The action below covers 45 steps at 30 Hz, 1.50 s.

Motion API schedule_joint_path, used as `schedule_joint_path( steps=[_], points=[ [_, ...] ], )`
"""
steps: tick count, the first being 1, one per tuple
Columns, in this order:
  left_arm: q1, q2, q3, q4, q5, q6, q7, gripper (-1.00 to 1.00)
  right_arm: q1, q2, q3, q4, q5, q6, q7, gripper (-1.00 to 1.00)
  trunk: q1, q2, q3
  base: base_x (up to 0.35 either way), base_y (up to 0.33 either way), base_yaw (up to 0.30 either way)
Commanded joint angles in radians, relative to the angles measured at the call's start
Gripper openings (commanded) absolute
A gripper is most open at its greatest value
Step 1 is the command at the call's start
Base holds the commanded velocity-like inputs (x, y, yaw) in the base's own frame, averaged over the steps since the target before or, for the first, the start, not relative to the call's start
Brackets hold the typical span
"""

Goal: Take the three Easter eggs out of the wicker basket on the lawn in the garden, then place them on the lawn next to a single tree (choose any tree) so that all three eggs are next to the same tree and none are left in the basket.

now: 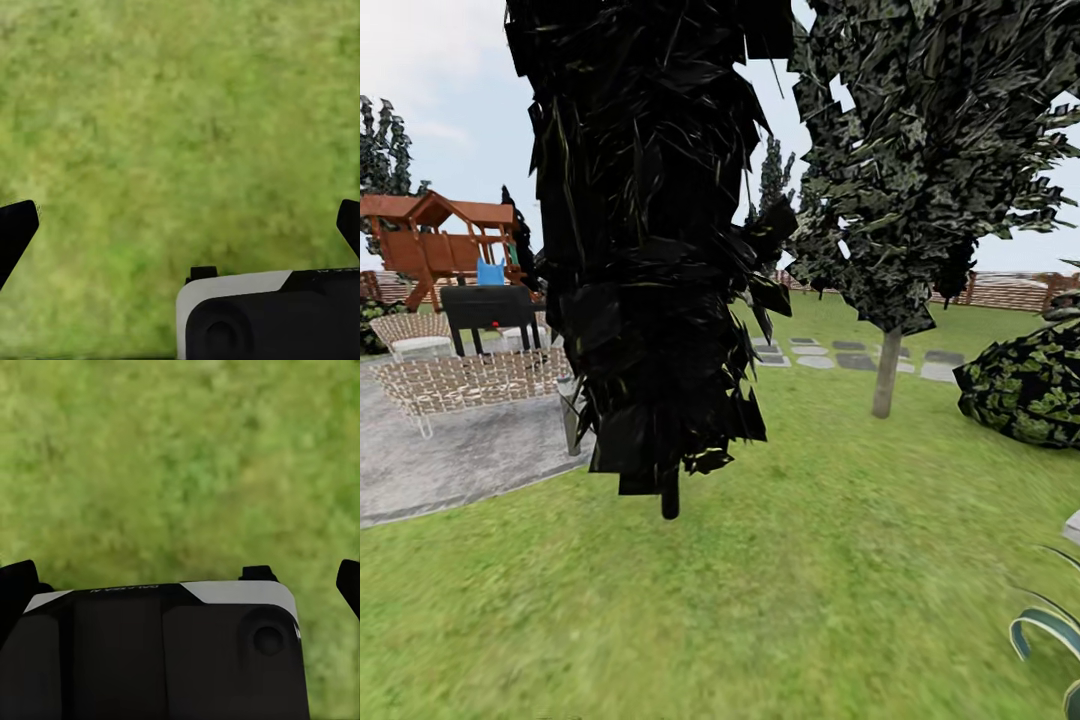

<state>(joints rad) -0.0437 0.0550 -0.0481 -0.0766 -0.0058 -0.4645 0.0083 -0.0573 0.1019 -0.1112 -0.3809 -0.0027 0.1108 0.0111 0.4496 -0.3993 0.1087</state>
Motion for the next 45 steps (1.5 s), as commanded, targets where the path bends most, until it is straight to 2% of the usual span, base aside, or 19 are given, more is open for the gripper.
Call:
schedule_joint_path(
  steps=[1, 15, 45],
  points=[
    [0.000, 0.000, -0.004, 0.001, 0.000, -0.003, 0.001, 1.00, 0.001, 0.001, -0.005, -0.003, 0.000, 0.006, 0.001, 1.00, 0.000, -0.001, -0.001, 0.000, 0.000, 0.288],
    [-0.001, 0.000, -0.005, 0.001, 0.000, -0.003, 0.001, 1.00, 0.001, -0.001, -0.005, -0.003, -0.001, 0.009, 0.002, 1.00, 0.000, -0.001, -0.014, 0.000, 0.000, 0.192],
    [0.000, 0.000, -0.005, 0.001, 0.000, -0.003, 0.001, 1.00, 0.001, -0.001, -0.005, -0.003, -0.001, 0.012, 0.003, 1.00, 0.000, -0.001, -0.063, 0.000, 0.000, 0.008]
  ],
)
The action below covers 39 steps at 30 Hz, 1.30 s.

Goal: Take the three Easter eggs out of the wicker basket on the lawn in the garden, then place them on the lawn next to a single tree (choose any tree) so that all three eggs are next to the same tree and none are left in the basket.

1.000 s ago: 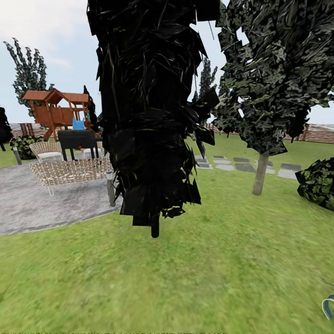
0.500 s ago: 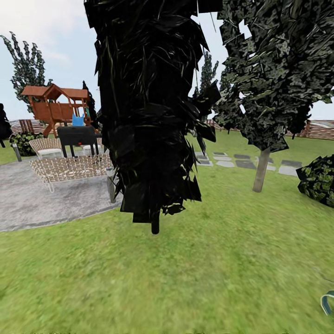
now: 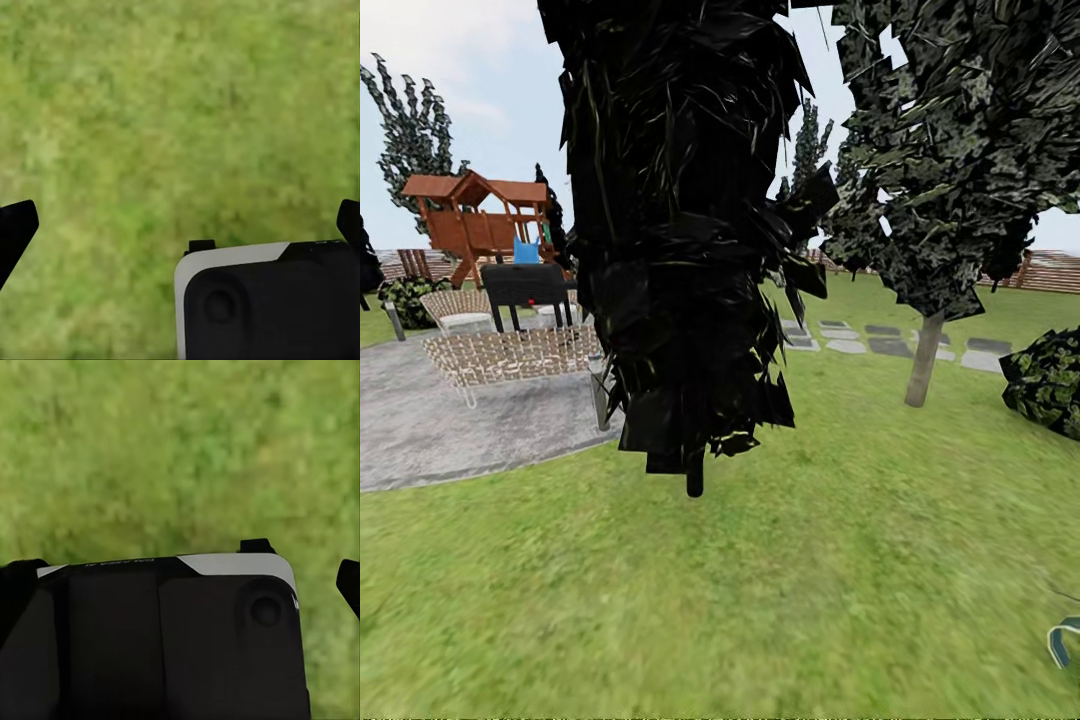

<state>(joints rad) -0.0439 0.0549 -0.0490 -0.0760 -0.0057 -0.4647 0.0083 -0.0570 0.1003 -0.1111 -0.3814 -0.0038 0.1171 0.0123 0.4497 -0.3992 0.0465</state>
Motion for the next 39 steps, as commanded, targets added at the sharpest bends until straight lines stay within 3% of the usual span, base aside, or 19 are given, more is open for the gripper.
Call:
schedule_joint_path(
  steps=[1, 26, 39],
  points=[
    [0.000, 0.000, -0.004, 0.001, 0.000, -0.003, 0.001, 1.00, 0.000, 0.001, -0.006, -0.002, 0.000, 0.006, 0.001, 1.00, 0.000, -0.001, -0.002, 0.000, 0.000, 0.000],
    [0.000, 0.000, -0.003, 0.001, -0.001, -0.003, 0.001, 1.00, 0.000, 0.001, -0.006, -0.002, 0.001, 0.003, 0.001, 1.00, 0.000, -0.001, -0.042, 0.003, -0.003, 0.000],
    [0.000, 0.000, -0.003, 0.001, -0.002, -0.003, 0.001, 1.00, 0.000, 0.002, -0.005, -0.002, 0.001, 0.001, 0.000, 1.00, 0.000, -0.001, -0.054, 0.149, -0.124, 0.000]
  ],
)
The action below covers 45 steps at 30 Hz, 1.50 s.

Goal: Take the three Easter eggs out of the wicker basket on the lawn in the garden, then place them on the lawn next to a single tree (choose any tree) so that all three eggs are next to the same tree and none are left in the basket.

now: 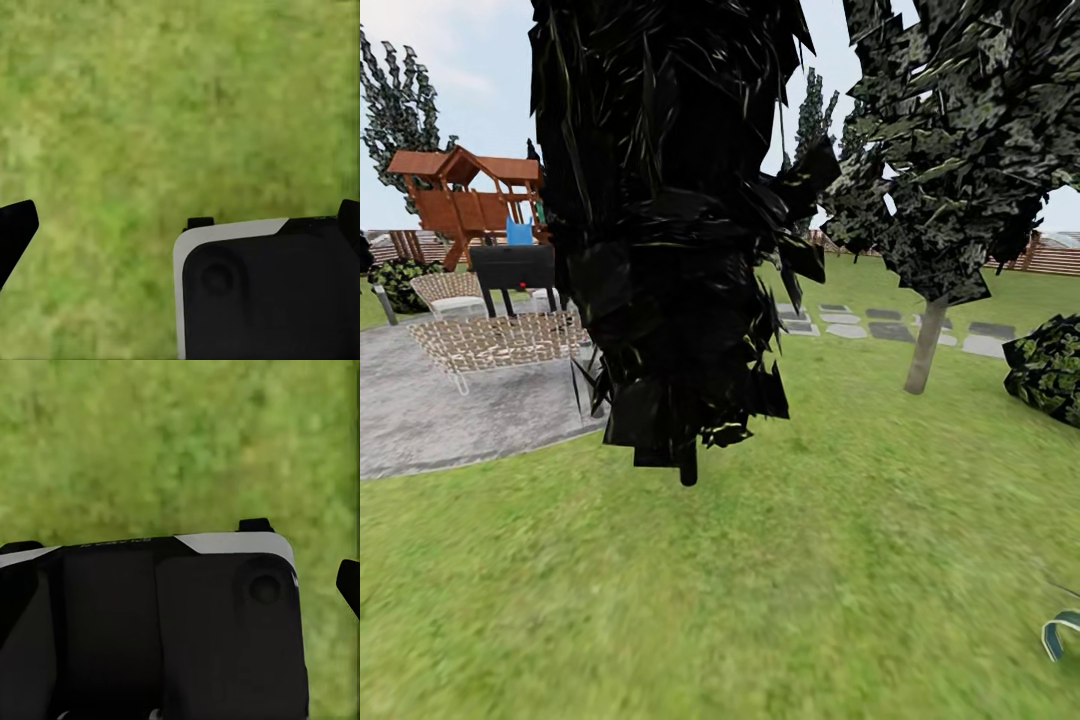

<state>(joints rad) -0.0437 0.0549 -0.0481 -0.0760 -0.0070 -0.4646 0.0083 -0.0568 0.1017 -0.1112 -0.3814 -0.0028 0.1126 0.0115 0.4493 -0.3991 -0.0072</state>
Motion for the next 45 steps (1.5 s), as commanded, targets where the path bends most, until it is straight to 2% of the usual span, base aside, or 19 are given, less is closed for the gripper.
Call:
schedule_joint_path(
  steps=[1, 8, 15, 45],
  points=[
    [-0.001, 0.000, -0.004, 0.001, -0.001, -0.003, 0.001, 1.00, 0.000, 0.000, -0.005, -0.002, 0.000, 0.006, 0.001, 1.00, 0.001, -0.001, -0.001, 0.207, -0.036, 0.000],
    [-0.001, 0.000, -0.005, 0.001, -0.001, -0.003, 0.001, 1.00, 0.000, 0.000, -0.006, -0.002, 0.000, 0.006, 0.002, 1.00, 0.001, -0.001, -0.001, 0.259, -0.015, -0.016],
    [0.000, 0.000, -0.005, 0.001, -0.001, -0.003, 0.001, 1.00, 0.000, 0.000, -0.006, -0.002, 0.000, 0.006, 0.002, 1.00, 0.001, -0.001, -0.001, 0.200, -0.002, -0.197],
    [0.000, 0.000, -0.005, 0.001, 0.001, -0.003, 0.001, 1.00, 0.000, -0.002, -0.007, -0.002, 0.000, 0.006, 0.002, 1.00, 0.001, -0.001, -0.001, 0.008, 0.000, -0.290]
  ],
)
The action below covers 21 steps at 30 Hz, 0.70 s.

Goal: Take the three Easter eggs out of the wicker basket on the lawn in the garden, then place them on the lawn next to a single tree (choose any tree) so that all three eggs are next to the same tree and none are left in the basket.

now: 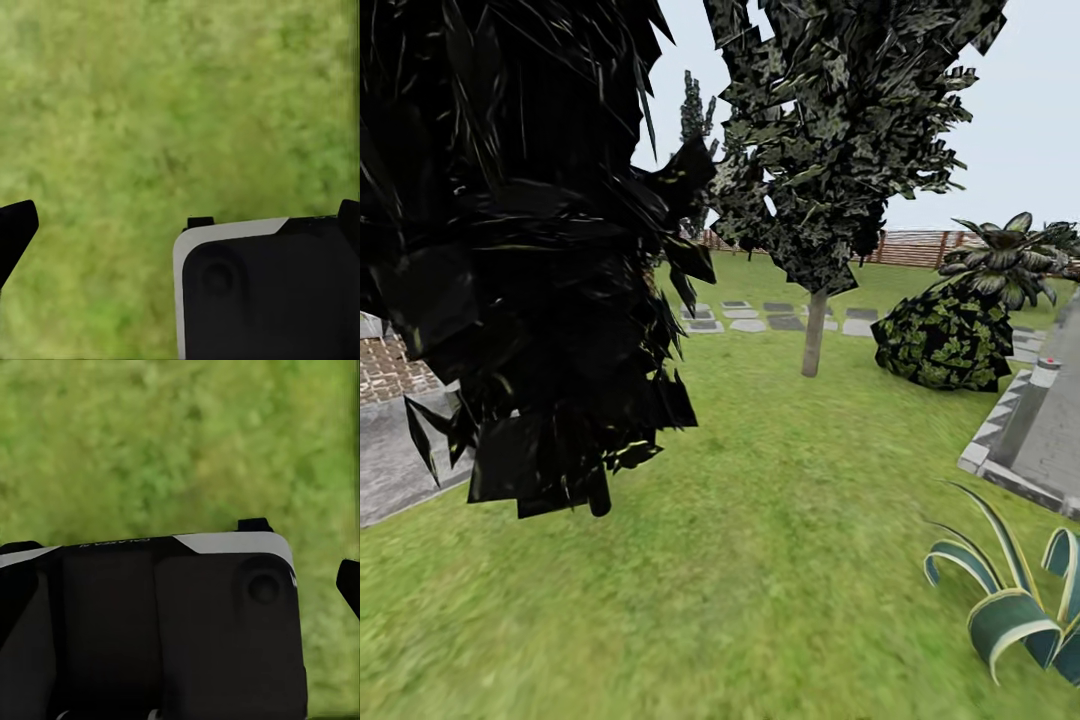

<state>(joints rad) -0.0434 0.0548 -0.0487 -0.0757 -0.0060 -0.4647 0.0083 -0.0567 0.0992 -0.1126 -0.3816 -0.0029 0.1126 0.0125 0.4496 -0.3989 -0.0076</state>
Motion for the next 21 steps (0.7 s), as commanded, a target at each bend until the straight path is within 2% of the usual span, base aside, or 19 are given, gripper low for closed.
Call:
schedule_joint_path(
  steps=[1, 9, 17, 21],
  points=[
    [-0.001, 0.000, -0.004, 0.001, 0.000, -0.003, 0.001, 1.00, 0.000, 0.001, -0.005, -0.002, 0.000, 0.006, 0.001, 1.00, 0.000, -0.001, -0.001, 0.000, 0.000, -0.294],
    [-0.001, 0.000, -0.005, 0.001, -0.001, -0.003, 0.001, 1.00, 0.000, 0.001, -0.005, -0.002, 0.000, 0.006, 0.001, 1.00, 0.000, -0.001, -0.001, 0.079, -0.052, -0.294],
    [-0.001, 0.000, -0.004, 0.001, -0.002, -0.002, 0.001, 1.00, 0.000, 0.001, -0.005, -0.002, 0.000, 0.006, 0.001, 1.00, 0.000, -0.001, -0.001, 0.225, -0.158, -0.292],
    [-0.001, 0.000, -0.004, 0.001, -0.002, -0.002, 0.001, 1.00, 0.000, 0.001, -0.005, -0.002, 0.000, 0.006, 0.001, 1.00, 0.000, -0.001, -0.001, 0.293, -0.084, -0.164]
  ],
)
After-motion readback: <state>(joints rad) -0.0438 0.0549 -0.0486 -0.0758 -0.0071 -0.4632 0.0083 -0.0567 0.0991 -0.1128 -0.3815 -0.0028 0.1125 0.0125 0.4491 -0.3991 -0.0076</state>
